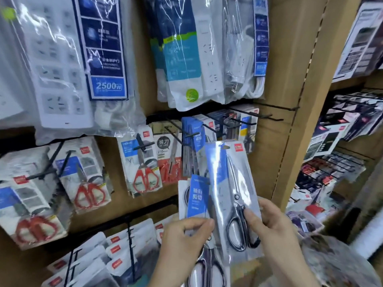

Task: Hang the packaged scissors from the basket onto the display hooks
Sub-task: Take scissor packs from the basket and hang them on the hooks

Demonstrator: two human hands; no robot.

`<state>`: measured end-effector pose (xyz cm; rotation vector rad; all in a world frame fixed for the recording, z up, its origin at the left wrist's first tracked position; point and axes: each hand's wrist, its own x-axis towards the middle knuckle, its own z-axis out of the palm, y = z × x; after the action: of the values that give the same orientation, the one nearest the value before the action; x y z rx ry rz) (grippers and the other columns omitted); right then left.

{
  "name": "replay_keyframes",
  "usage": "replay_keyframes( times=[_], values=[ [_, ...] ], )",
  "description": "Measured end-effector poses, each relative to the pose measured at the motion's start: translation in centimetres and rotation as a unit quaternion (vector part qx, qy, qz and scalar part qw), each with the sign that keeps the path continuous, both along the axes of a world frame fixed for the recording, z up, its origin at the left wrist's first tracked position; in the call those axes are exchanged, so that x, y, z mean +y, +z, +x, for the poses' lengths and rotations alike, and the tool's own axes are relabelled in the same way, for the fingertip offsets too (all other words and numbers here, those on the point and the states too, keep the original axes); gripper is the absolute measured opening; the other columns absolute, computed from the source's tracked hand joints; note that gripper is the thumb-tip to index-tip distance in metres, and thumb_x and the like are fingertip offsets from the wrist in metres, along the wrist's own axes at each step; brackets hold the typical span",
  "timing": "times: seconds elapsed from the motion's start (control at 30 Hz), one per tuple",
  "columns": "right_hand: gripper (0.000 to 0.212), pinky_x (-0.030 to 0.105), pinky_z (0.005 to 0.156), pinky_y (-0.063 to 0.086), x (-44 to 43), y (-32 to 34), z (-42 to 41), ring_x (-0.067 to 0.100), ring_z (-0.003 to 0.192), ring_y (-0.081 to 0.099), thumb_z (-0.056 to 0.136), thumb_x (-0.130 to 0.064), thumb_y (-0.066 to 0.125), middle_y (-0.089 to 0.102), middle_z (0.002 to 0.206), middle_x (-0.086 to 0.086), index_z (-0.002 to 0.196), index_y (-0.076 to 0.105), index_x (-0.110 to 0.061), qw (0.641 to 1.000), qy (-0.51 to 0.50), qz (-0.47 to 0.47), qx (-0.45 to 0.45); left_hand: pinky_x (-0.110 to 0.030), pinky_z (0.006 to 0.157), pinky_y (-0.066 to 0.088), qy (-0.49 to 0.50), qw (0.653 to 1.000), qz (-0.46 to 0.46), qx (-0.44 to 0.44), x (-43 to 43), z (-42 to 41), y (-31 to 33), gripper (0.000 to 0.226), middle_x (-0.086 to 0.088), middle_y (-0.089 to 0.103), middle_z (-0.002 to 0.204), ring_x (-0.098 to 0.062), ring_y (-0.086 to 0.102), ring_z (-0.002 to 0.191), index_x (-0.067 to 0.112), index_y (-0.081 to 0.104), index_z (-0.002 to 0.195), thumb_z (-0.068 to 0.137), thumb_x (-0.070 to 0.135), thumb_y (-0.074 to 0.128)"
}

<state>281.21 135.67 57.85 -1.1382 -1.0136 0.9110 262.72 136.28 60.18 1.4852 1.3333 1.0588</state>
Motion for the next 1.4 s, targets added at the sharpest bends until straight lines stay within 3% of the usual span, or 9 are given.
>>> replay_keyframes(
  times=[0.13, 0.27, 0.43, 0.57, 0.67, 0.77, 1.07, 1.17, 1.4],
  values=[
    [0.021, 0.041, 0.071, 0.057, 2.7, 0.0, 0.9, 0.026, 0.079, 0.072, 0.083, -0.019, 0.066, 0.077, 0.088, 0.008, 0.104, 0.069, -0.016, 1.0, 0.014, 0.014, 0.023, -0.001, 0.067, 0.041, 0.022, 0.999, -0.022, 0.027, 0.9, 1.7, -0.6, 0.018, 0.003, 0.074, 0.098, 0.01, 0.065, 0.081, 0.044, 0.076, 0.063, 0.073, 0.031, 0.083],
    [0.018, 0.022, 0.07, 0.057, 5.2, -0.6, 1.5, 0.014, 0.086, 0.073, 0.09, -0.005, 0.063, 0.077, 0.094, -0.001, 0.104, 0.069, -0.014, 0.999, 0.029, 0.014, 0.029, -0.001, 0.066, 0.041, 0.05, 0.998, -0.005, 0.026, 2.9, 2.7, -1.1, 0.022, 0.0, 0.071, 0.097, 0.009, 0.064, 0.078, 0.036, 0.076, 0.058, 0.071, 0.022, 0.087],
    [0.02, 0.018, 0.071, 0.055, 7.4, -1.1, 2.3, 0.014, 0.09, 0.072, 0.091, -0.005, 0.063, 0.077, 0.097, -0.002, 0.108, 0.068, -0.014, 0.998, 0.05, 0.015, 0.022, -0.002, 0.068, 0.044, 0.077, 0.996, -0.022, 0.037, 4.7, 3.6, -2.0, 0.017, 0.0, 0.069, 0.097, 0.007, 0.064, 0.078, 0.033, 0.077, 0.062, 0.072, 0.024, 0.086],
    [0.023, 0.016, 0.077, 0.053, 8.8, -1.5, 2.5, 0.006, 0.094, 0.07, 0.092, -0.012, 0.064, 0.076, 0.1, -0.011, 0.111, 0.068, -0.024, 0.997, 0.068, 0.015, -0.016, -0.017, 0.083, 0.05, 0.112, 0.991, -0.018, 0.073, 5.9, 4.0, -3.0, 0.017, 0.006, 0.069, 0.097, 0.002, 0.064, 0.088, 0.038, 0.076, 0.063, 0.077, 0.029, 0.082],
    [0.029, 0.018, 0.091, 0.047, 9.8, -1.8, 2.1, -0.003, 0.107, 0.062, 0.09, -0.025, 0.067, 0.068, 0.115, -0.026, 0.116, 0.06, -0.036, 0.996, 0.081, 0.0, -0.045, -0.033, 0.088, 0.054, 0.11, 0.988, -0.016, 0.107, 7.0, 3.9, -3.2, 0.017, 0.012, 0.072, 0.081, -0.008, 0.065, 0.091, 0.041, 0.075, 0.067, 0.082, 0.034, 0.076],
    [0.054, 0.019, 0.099, 0.042, 10.4, -1.9, 2.1, -0.001, 0.122, 0.052, 0.084, -0.038, 0.068, 0.057, 0.133, -0.02, 0.135, 0.053, -0.029, 0.995, 0.075, -0.023, -0.06, -0.03, 0.085, 0.053, 0.09, 0.986, -0.014, 0.14, 7.7, 3.6, -3.1, 0.019, 0.017, 0.071, 0.072, -0.004, 0.064, 0.084, 0.039, 0.073, 0.066, 0.085, 0.035, 0.072],
    [0.028, 0.008, 0.068, 0.047, 8.0, -1.3, 2.2, -0.005, 0.08, 0.066, 0.097, -0.018, 0.054, 0.076, 0.1, -0.011, 0.119, 0.064, -0.031, 0.997, 0.056, 0.031, -0.049, -0.011, 0.07, 0.043, 0.006, 0.988, 0.005, 0.152, 5.9, 3.6, -2.5, 0.021, 0.016, 0.068, 0.074, 0.007, 0.06, 0.076, 0.031, 0.075, 0.066, 0.085, 0.04, 0.072],
    [0.027, 0.013, 0.072, 0.052, 7.6, -1.6, 2.2, 0.003, 0.091, 0.071, 0.096, -0.013, 0.055, 0.077, 0.1, -0.01, 0.115, 0.067, -0.029, 0.998, 0.044, 0.029, -0.017, -0.013, 0.073, 0.043, 0.012, 0.988, 0.013, 0.152, 5.6, 3.6, -2.3, 0.018, 0.007, 0.068, 0.089, 0.002, 0.063, 0.083, 0.039, 0.074, 0.064, 0.082, 0.043, 0.074],
    [0.029, 0.041, 0.096, 0.053, 7.6, -1.7, 2.6, 0.015, 0.105, 0.069, 0.092, -0.014, 0.062, 0.076, 0.109, -0.004, 0.118, 0.068, -0.025, 0.997, 0.08, 0.002, 0.004, -0.015, 0.082, 0.046, 0.023, 0.987, -0.017, 0.159, 5.8, 3.2, -3.1, 0.018, 0.011, 0.072, 0.083, 0.004, 0.059, 0.09, 0.042, 0.073, 0.062, 0.08, 0.042, 0.075]
  ],
)
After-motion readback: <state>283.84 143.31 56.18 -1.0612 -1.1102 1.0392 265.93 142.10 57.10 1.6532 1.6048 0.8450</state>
